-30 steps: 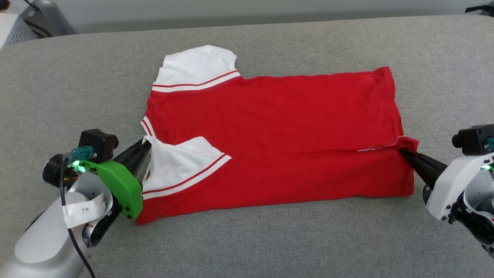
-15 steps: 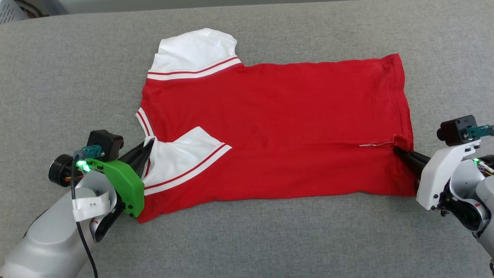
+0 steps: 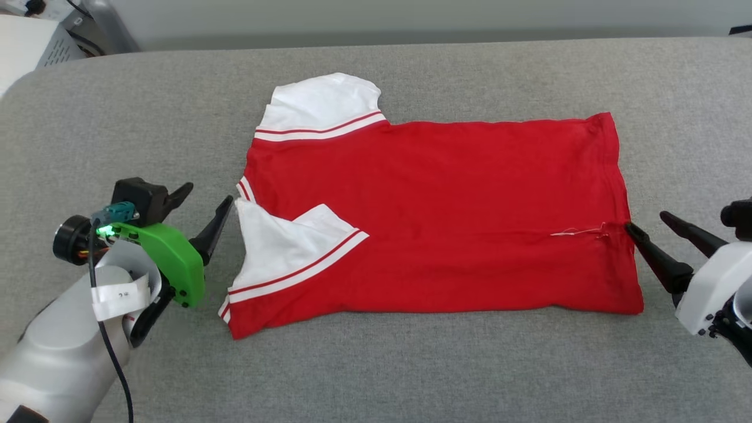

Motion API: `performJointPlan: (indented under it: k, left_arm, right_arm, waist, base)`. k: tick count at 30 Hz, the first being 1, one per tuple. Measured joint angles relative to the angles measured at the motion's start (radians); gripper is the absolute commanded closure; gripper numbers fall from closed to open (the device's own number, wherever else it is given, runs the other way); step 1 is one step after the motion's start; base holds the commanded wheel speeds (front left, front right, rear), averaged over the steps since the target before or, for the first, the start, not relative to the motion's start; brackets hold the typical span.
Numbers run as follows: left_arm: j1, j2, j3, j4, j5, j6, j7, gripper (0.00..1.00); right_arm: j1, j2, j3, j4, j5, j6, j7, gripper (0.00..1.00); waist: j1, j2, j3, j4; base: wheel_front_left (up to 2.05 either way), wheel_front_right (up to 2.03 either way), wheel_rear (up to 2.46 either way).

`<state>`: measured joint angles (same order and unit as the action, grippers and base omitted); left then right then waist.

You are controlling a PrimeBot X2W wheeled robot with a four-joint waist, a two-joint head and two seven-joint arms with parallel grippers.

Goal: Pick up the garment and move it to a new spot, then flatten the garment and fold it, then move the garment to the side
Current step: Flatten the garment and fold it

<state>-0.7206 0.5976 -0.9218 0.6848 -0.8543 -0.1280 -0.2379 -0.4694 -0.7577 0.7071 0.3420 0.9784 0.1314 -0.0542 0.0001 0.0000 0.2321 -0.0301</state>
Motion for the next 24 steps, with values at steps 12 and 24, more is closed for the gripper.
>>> performJointPlan:
  k: [12,24]
  left_arm:
    - [-0.109,0.099,-0.061,-0.139,-0.142,0.0,0.352,0.0]
    - [-0.169,0.12,-0.202,-0.242,-0.332,0.0,0.814,0.0]
  right_arm:
    - [0.127,-0.014,-0.187,-0.136,-0.085,0.0,0.007,0.0]
    - [0.175,0.075,-0.274,-0.181,-0.149,0.0,0.093,0.0]
  waist:
    - [-0.0001,0.0,-0.047,0.03]
    - [-0.0001,0.0,-0.033,0.027]
  base:
    - [0.0,0.0,0.0]
    - [0.0,0.0,0.0]
